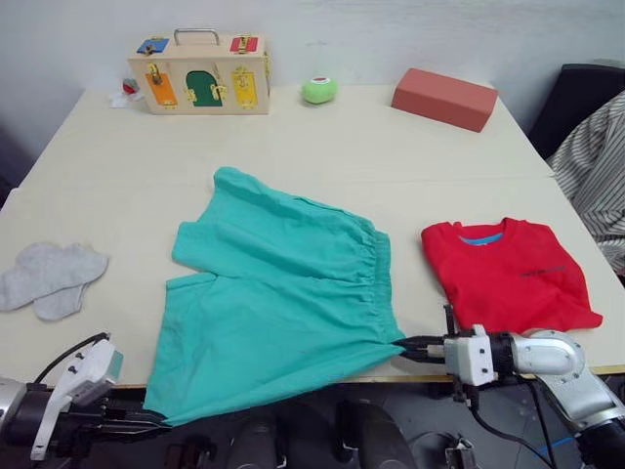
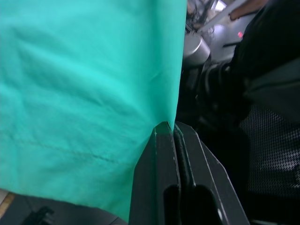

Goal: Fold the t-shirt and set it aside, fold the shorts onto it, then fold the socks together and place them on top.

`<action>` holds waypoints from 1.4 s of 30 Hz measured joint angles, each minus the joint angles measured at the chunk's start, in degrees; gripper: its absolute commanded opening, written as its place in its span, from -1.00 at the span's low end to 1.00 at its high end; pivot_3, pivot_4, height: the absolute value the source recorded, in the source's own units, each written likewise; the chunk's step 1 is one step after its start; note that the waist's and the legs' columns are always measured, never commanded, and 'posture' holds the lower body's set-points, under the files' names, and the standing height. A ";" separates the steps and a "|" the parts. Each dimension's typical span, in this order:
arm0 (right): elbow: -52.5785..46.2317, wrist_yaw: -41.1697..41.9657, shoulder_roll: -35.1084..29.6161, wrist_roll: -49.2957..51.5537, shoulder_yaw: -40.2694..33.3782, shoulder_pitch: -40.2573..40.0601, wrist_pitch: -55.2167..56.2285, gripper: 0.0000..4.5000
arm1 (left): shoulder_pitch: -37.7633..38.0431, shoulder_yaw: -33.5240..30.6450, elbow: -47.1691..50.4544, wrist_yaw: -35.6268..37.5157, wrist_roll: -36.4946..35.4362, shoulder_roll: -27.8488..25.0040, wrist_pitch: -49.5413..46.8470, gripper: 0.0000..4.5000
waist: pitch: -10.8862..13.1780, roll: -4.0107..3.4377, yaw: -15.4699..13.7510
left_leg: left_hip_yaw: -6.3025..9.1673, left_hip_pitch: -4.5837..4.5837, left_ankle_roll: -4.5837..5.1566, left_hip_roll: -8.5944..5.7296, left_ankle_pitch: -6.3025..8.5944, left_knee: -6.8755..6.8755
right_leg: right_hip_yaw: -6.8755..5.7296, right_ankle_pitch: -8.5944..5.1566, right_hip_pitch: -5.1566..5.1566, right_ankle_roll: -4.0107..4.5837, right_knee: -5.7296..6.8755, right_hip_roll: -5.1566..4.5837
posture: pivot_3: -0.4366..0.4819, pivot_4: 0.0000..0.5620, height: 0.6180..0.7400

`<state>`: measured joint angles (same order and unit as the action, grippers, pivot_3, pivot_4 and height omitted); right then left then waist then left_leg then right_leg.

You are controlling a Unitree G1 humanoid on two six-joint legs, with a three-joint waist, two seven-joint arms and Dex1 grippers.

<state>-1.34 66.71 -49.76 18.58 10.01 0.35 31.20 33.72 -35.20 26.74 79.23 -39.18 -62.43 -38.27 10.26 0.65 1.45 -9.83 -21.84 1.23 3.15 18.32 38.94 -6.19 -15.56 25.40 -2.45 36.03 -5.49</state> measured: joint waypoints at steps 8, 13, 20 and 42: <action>-8.51 -0.58 -1.06 15.13 -6.05 2.08 -21.77 -1.00 | -36.00 7.80 -11.97 -4.99 -3.44 -0.64 0.91 -0.98 | -0.01 0.02 -0.44 | 0.05 0.01 -0.06 0.02 0.00 0.01 | -0.04 0.02 -0.02 0.03 0.13 0.01 | -0.05 -0.47 1.00; -10.03 -11.23 4.47 24.20 -10.72 8.96 -38.92 -1.00 | -69.97 25.71 -31.84 -7.24 8.79 6.33 11.70 -0.98 | 0.00 0.23 -1.33 | -0.06 -0.02 -0.13 -0.03 -0.05 0.17 | -0.03 0.05 0.05 0.02 0.40 0.16 | -0.05 -0.47 1.00; -4.89 -22.59 11.34 23.00 -12.04 19.25 -51.21 -1.00 | -103.15 40.16 -71.80 -13.41 31.40 18.41 36.52 -0.98 | -0.01 0.31 -1.03 | -0.30 -0.14 0.08 -0.34 -0.08 0.15 | -0.12 0.11 0.18 -0.11 0.45 0.49 | -0.05 -0.47 1.00; 9.62 -33.66 24.15 2.36 -10.59 25.59 -50.08 -0.17 | -105.29 37.20 -102.18 -37.51 44.55 28.96 51.10 -0.31 | 0.07 0.43 0.18 | -0.35 -0.42 0.04 0.04 -0.13 0.22 | -0.11 0.18 0.45 -0.26 0.49 0.75 | -0.05 -0.47 1.00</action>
<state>8.28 33.05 -25.60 20.94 -0.58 25.95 -18.87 -71.56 2.00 -75.44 41.72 5.36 -33.47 12.83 10.32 1.08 1.63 -10.18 -22.25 1.28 3.18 18.19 39.15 -6.30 -15.38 25.85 -2.71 36.53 -4.74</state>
